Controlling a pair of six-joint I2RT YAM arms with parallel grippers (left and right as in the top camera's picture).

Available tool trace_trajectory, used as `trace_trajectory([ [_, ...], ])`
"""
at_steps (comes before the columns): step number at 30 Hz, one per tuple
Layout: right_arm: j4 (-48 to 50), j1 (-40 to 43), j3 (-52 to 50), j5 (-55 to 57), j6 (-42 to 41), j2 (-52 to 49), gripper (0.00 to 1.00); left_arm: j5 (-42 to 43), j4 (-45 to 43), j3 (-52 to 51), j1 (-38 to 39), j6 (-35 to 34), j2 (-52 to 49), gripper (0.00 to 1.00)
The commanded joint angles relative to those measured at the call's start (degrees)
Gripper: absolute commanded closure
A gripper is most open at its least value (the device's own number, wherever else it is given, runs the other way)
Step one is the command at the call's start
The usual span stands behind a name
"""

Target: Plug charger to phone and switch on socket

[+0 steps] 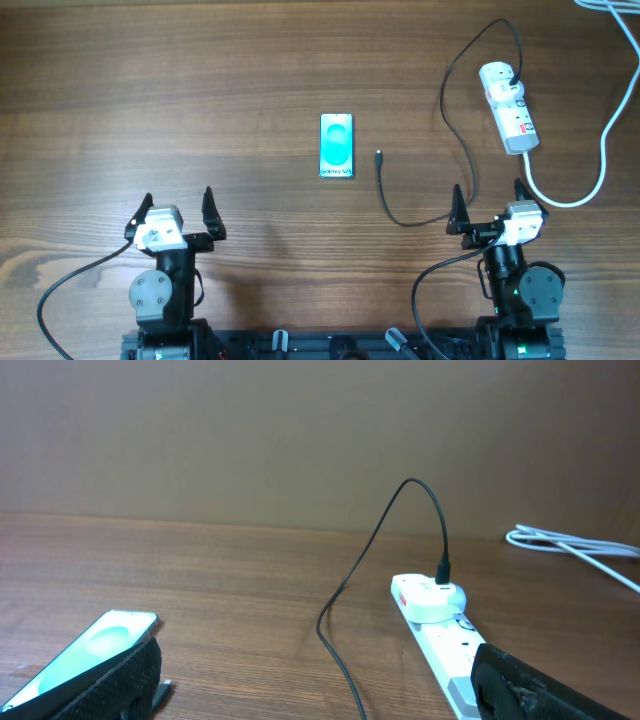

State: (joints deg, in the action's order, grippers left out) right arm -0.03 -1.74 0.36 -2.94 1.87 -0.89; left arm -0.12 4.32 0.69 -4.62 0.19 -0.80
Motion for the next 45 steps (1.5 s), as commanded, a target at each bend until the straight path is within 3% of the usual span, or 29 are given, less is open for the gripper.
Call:
trace_trajectory([
  [1,0.0,-0.3,-0.1,0.0,1.1,0.1,0.0,0.8,-0.9,-0.3,0.0,0.9,0.4,0.0],
  [7,0.0,-0.3,-0.1,0.0,1.1,0.1,0.0,2.3,-1.8,-0.3,0.0,0.5,0.4,0.0],
  [11,0.0,-0.3,-0.1,0.0,1.1,0.1,0.0,31.4,-7.6,-0.3,0.1,-16.8,0.4,0.0],
  [14,0.0,-0.3,-0.1,0.0,1.1,0.1,0.0,44.0,-11.7,-0.3,0.1,-21.5,0.4,0.0],
  [20,0.0,-0.3,-0.1,0.0,1.1,0.1,0.0,50.1,-25.0,-0.3,0.1,-27.2,0.4,0.0],
  [22,0.0,-0.3,-0.1,0.0,1.1,0.1,0.0,49.9,-34.4,-0.3,0.1,-31.0,0.4,0.0],
  [25,0.0,-0.3,-0.1,0.0,1.1,0.1,0.0,46.7,-46.0,0.3,0.1,-34.6,0.4,0.0],
  [27,0.0,-0.3,-0.1,0.0,1.1,0.1,0.0,42.1,-46.9,2.7,0.1,-36.7,0.4,0.0],
  [33,0.0,-0.3,-0.1,0.0,1.1,0.1,0.0,40.9,-37.7,14.4,0.0,-36.7,-4.7,0.0],
  [38,0.0,-0.3,-0.1,0.0,1.1,0.1,0.0,42.6,-13.0,31.6,0.0,-36.6,-17.9,0.0],
  [42,0.0,-0.3,-0.1,0.0,1.1,0.1,0.0,52.3,13.4,51.2,0.0,-25.2,-35.2,0.0],
  [45,0.0,-0.3,-0.1,0.0,1.1,0.1,0.0,63.5,17.2,58.4,0.0,-21.6,-44.1,0.0],
])
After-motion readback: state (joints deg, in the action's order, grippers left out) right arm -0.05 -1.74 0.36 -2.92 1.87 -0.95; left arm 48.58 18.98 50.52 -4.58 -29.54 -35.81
